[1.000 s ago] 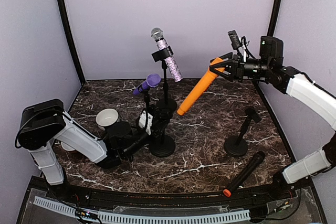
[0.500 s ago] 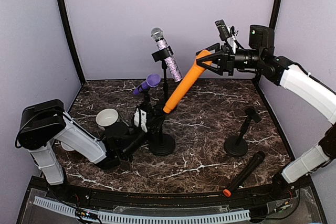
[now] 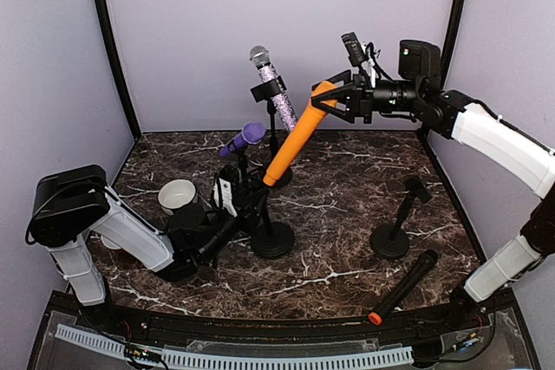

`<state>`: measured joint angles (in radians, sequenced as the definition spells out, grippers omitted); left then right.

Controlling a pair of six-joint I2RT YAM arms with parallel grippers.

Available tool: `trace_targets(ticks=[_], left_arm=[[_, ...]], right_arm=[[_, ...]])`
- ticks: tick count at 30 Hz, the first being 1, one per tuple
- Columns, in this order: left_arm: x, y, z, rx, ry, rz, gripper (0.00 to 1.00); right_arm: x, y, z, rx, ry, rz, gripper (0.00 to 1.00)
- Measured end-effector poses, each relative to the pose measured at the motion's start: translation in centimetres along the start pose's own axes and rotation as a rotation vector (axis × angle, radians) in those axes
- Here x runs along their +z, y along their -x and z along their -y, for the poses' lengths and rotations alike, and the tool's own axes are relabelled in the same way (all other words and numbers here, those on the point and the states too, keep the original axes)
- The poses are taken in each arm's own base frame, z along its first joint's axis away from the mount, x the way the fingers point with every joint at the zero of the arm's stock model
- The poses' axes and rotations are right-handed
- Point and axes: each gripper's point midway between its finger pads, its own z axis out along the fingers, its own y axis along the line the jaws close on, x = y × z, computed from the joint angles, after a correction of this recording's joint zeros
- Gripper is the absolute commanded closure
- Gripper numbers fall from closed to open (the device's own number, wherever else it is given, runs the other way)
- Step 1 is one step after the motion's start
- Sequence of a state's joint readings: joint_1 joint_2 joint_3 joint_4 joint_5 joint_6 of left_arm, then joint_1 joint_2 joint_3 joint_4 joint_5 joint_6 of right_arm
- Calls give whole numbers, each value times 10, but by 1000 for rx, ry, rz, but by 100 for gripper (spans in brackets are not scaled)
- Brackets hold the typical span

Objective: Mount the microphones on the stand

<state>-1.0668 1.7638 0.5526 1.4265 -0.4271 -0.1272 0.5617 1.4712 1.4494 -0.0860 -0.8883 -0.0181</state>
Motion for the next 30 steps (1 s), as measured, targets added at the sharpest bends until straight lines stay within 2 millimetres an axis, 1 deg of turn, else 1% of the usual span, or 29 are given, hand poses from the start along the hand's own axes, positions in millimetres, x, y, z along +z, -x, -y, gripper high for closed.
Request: trace_targets(ticks=[8, 13, 19, 23, 27, 30], left_arm=[[-1, 2, 0, -52, -3, 10, 100], [-1, 3, 2, -76, -14, 16, 100], [-1, 4, 3, -94, -23, 24, 100], [-2, 4, 2, -110, -18, 24, 100], [-5, -8, -7, -104, 12, -4, 100], [-5, -7, -11, -116, 33, 5, 100]], right_arm=[[1, 4, 1, -3, -5, 13, 100], [2, 13, 3, -7, -9, 27, 100], [7, 10, 4, 2, -2, 26, 100], [13, -1, 2, -8, 1, 21, 100], [18, -17, 0, -50, -3, 2, 100], [17, -23, -1, -88, -8, -13, 100]])
